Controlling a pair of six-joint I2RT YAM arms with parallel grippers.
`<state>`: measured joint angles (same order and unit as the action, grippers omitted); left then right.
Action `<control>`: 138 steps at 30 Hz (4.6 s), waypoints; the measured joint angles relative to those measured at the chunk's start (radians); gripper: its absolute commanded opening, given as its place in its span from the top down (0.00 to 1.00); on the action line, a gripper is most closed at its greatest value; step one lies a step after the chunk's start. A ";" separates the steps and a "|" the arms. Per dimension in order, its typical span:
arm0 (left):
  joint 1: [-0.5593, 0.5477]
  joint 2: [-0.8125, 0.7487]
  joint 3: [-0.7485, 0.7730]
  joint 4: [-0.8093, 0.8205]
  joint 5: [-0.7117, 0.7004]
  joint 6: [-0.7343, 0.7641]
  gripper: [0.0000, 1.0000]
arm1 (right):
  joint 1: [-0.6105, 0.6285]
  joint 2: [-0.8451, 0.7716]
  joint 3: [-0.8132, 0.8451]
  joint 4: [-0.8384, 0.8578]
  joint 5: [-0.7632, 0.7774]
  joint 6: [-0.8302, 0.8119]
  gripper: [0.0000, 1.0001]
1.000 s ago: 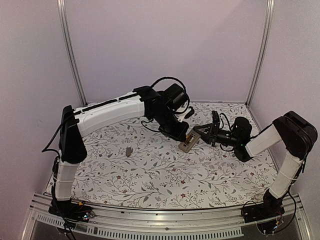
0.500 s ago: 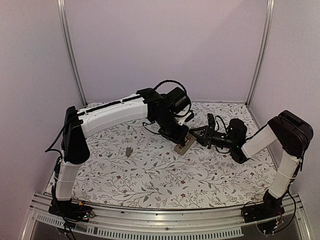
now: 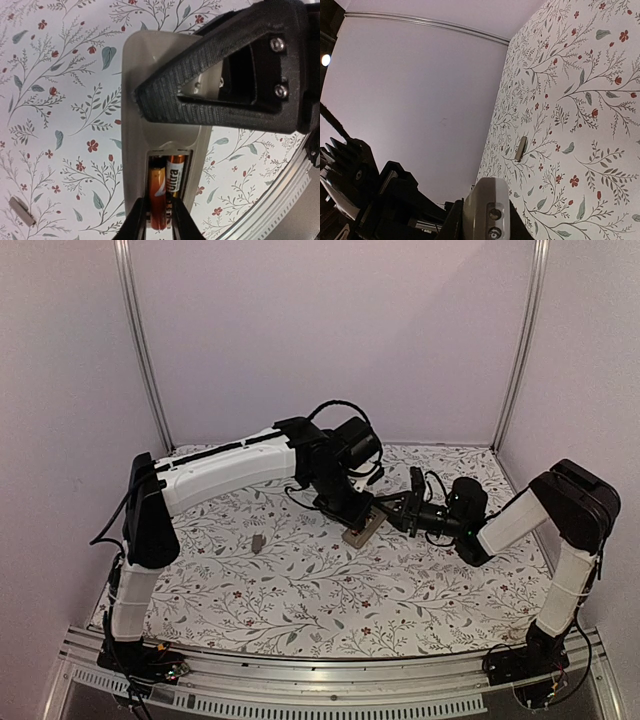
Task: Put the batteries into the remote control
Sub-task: Place the battery in the battery compartment, then load the battery into the battery compartment.
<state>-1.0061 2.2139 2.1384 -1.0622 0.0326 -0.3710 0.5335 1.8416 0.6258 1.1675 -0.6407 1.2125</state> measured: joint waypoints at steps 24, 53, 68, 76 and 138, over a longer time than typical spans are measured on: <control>0.018 -0.234 -0.230 0.194 0.016 0.095 0.26 | 0.003 0.048 0.024 0.106 -0.059 0.086 1.00; 0.145 -0.571 -0.931 0.840 0.498 0.219 0.21 | 0.055 0.058 0.088 0.151 -0.235 0.160 1.00; 0.142 -0.520 -0.939 0.866 0.545 0.176 0.26 | 0.069 0.056 0.094 0.151 -0.253 0.160 1.00; 0.141 -0.504 -0.939 0.885 0.558 0.157 0.34 | 0.076 0.050 0.102 0.151 -0.258 0.159 1.00; 0.160 -0.533 -0.931 0.945 0.587 0.021 0.58 | 0.130 -0.105 0.104 -0.029 -0.248 -0.040 1.00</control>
<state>-0.8463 1.6810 1.2076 -0.1173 0.6197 -0.3500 0.6632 1.7370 0.7300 1.1385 -0.8883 1.1725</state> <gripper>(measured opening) 0.500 0.185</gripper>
